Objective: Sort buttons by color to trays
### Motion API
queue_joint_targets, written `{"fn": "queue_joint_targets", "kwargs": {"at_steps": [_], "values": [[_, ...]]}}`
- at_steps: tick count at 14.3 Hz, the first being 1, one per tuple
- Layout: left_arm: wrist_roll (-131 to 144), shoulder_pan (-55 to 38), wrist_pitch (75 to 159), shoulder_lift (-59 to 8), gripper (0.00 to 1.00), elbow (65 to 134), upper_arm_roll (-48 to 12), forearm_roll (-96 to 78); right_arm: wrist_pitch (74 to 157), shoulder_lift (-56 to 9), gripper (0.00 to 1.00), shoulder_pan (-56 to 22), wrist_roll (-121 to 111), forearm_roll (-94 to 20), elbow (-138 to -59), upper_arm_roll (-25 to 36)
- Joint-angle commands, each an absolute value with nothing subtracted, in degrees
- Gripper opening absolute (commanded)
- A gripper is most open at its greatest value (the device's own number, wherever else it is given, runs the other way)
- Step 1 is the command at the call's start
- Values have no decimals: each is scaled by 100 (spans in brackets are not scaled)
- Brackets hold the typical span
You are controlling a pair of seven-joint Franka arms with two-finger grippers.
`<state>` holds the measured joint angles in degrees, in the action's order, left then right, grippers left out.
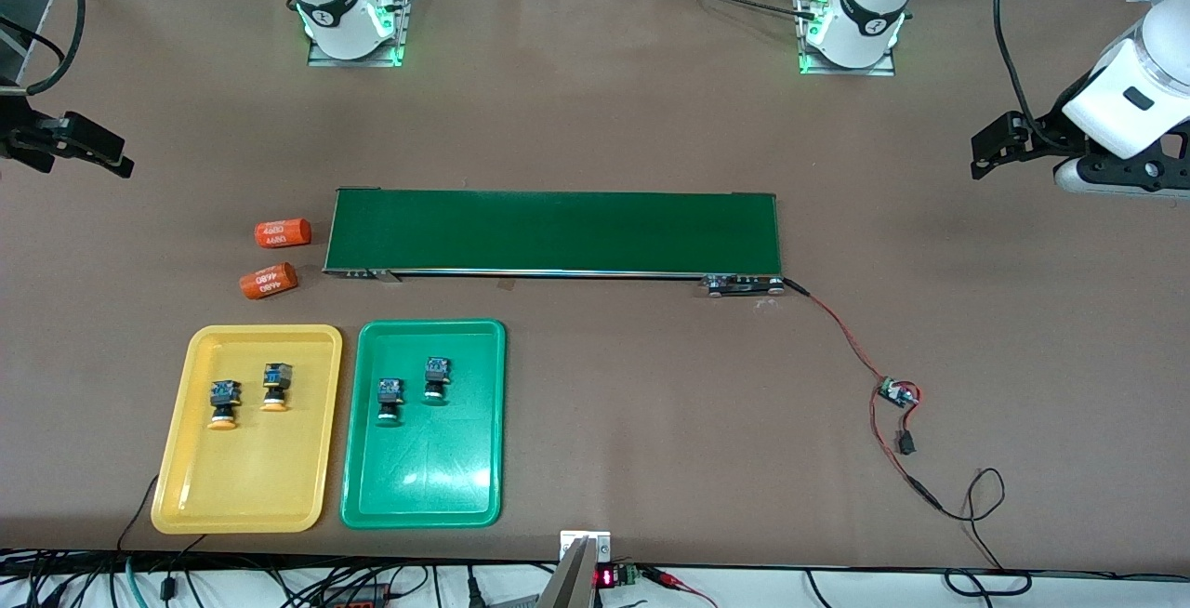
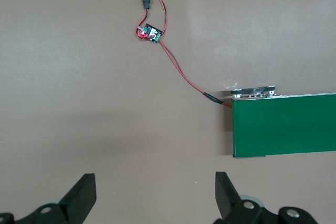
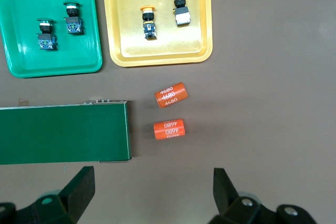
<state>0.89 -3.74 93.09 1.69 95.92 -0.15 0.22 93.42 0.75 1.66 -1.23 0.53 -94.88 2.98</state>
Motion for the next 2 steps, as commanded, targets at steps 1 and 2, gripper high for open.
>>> {"fn": "queue_joint_targets", "kwargs": {"at_steps": [1, 2], "values": [[70, -369, 9202, 105, 100, 9439, -26, 97, 9272, 79, 100, 176, -229, 44, -9422, 281], [70, -369, 9202, 105, 100, 9439, -26, 97, 9272, 79, 100, 176, -211, 44, -9422, 281]]}}
